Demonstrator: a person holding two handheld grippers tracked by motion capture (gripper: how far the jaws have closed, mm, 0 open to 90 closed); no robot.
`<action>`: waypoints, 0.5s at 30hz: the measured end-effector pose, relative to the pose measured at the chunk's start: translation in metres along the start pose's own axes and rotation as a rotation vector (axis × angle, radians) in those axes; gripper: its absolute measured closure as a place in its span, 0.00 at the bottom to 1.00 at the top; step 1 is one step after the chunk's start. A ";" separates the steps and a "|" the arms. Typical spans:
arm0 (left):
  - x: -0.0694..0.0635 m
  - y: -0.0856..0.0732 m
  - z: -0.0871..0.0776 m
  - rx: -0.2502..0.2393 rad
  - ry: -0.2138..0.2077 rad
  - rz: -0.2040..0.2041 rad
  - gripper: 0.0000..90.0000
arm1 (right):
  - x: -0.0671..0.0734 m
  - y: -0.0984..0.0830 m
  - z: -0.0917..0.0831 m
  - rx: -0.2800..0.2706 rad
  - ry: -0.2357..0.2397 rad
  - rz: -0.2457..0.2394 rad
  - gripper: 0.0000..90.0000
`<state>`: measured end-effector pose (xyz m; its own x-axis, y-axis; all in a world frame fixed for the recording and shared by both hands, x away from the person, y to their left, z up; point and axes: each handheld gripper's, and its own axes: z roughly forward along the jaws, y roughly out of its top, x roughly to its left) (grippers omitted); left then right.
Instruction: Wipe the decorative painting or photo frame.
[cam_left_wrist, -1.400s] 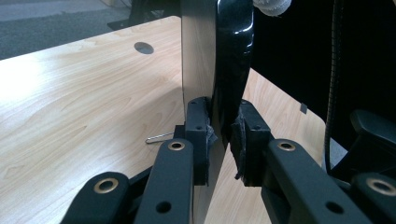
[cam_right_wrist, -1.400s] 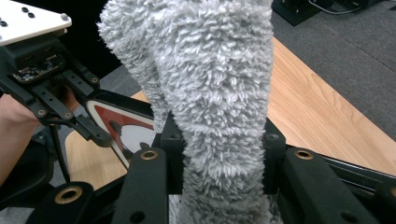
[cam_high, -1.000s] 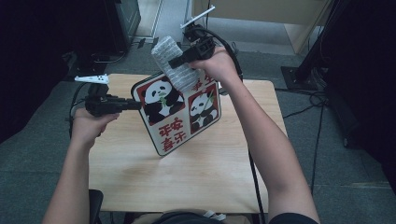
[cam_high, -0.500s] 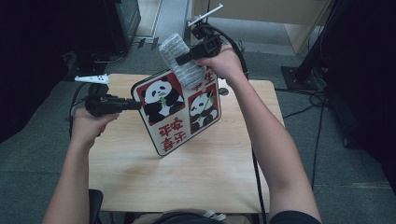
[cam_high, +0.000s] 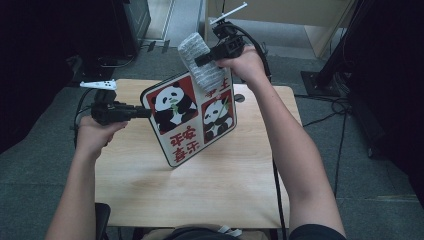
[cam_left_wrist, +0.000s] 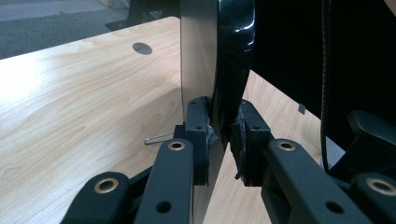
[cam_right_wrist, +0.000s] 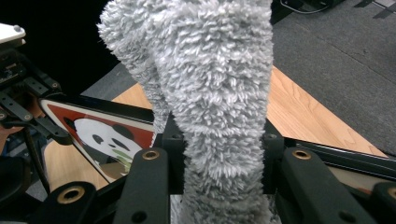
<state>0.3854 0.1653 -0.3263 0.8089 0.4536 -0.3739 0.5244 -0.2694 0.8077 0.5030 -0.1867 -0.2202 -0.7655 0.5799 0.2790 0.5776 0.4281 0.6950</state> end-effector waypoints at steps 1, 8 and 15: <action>0.000 0.000 0.000 0.000 -0.001 0.001 0.87 | -0.001 0.000 0.000 -0.002 -0.001 -0.003 0.74; 0.000 0.000 0.000 0.001 -0.002 0.002 0.87 | -0.007 0.002 -0.004 0.003 -0.032 -0.005 0.74; 0.000 0.000 0.000 0.001 -0.003 0.002 0.87 | -0.014 0.002 -0.008 0.003 -0.051 0.013 0.74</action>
<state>0.3856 0.1657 -0.3264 0.8109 0.4506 -0.3733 0.5228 -0.2711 0.8082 0.5129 -0.1998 -0.2179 -0.7428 0.6196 0.2539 0.5882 0.4228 0.6894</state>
